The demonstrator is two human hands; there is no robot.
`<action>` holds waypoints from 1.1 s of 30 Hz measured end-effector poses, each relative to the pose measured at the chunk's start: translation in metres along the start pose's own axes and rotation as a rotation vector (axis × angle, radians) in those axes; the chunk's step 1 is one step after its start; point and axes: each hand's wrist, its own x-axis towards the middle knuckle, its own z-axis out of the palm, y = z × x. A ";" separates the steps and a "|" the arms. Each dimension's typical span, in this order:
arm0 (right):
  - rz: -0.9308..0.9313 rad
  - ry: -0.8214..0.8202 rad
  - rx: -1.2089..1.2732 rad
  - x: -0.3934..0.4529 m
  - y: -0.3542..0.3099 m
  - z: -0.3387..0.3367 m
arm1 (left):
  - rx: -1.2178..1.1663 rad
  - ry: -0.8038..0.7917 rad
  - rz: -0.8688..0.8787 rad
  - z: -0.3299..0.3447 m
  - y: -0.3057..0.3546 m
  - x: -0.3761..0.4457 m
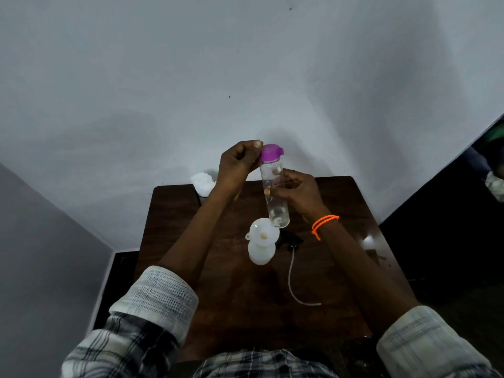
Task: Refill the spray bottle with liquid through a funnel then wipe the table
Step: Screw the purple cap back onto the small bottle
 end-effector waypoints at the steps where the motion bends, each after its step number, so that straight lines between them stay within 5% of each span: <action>1: -0.004 0.001 0.004 0.000 0.000 0.001 | 0.047 -0.009 0.025 0.002 0.000 -0.001; 33: 0.006 0.024 0.132 0.008 -0.001 0.015 | 0.130 0.102 0.045 -0.003 -0.009 0.002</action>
